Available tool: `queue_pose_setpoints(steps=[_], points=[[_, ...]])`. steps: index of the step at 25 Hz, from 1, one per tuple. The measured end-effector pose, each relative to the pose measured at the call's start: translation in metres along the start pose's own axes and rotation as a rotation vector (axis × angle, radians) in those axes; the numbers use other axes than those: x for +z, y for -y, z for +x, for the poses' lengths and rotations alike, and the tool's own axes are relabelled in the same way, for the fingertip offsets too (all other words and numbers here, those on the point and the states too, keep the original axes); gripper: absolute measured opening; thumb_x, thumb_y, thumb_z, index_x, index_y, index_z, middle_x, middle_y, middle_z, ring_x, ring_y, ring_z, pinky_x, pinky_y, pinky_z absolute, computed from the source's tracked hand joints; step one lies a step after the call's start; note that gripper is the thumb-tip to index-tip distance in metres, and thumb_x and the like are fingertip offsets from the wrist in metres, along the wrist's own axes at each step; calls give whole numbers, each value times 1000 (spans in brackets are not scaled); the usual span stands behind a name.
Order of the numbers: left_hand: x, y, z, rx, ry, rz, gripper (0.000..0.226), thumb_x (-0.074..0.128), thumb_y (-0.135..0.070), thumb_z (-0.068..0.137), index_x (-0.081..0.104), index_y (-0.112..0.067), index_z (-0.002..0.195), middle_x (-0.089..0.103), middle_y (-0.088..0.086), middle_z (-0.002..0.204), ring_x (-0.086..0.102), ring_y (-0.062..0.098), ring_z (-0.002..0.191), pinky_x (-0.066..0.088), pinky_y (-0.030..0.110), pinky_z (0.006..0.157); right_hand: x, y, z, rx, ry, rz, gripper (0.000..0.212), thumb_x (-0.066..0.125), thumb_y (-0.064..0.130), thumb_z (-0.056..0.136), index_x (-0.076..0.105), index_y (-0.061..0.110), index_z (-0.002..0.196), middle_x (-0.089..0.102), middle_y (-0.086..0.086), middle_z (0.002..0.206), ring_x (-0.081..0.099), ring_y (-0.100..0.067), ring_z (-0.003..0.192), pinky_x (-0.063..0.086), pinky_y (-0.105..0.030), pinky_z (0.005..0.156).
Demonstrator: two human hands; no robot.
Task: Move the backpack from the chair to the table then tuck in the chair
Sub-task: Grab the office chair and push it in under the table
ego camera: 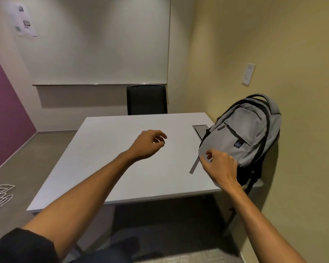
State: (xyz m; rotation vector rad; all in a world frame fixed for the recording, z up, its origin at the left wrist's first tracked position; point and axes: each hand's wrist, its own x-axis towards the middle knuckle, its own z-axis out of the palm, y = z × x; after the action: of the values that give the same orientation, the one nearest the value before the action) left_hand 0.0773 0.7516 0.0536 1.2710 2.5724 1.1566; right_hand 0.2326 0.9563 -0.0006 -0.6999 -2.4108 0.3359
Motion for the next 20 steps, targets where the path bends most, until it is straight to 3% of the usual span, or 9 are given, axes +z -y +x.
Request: queue_pose_setpoints(steps=[4,7,10,13,16,20], points=[[-66,-7,-98,93,12,94,22,61,-18,90,69,-16,111,73,7,105,66,16,92,56,34,87,-27,61,-62,-73,59,0,33,60,47,88,71,18,98,74,1,85,68,-18,73,52,-30,66],[-114,-8,-147,69,-45,156,21,60,-18,92,69,-13,110,73,9,106,67,18,94,55,35,88,-34,100,-89,-110,124,71,33,60,49,88,69,20,101,74,3,89,67,-15,76,54,-33,72],[-156,6,-191,-13,-97,220,22,60,-18,93,70,-12,111,73,9,107,67,17,95,54,33,87,-24,136,-110,-140,181,189,32,61,50,87,69,21,101,74,5,90,66,-12,75,57,-40,77],[-188,28,-236,-132,-110,317,23,58,-21,93,69,-16,113,72,2,106,64,8,91,49,18,80,1,166,-128,-165,242,278,30,61,50,86,68,24,100,74,5,90,61,-8,71,58,-46,78],[-213,45,-276,-270,-61,387,25,58,-22,93,66,-16,117,71,5,110,64,13,97,53,31,88,25,193,-150,-190,308,337,29,62,49,87,68,24,101,74,5,92,59,-8,71,56,-45,82],[-250,70,-327,-329,-38,448,24,59,-20,93,65,-16,116,69,4,110,63,12,97,50,28,84,41,239,-181,-236,374,410,28,61,48,88,68,25,101,73,7,92,58,-6,71,52,-36,78]])
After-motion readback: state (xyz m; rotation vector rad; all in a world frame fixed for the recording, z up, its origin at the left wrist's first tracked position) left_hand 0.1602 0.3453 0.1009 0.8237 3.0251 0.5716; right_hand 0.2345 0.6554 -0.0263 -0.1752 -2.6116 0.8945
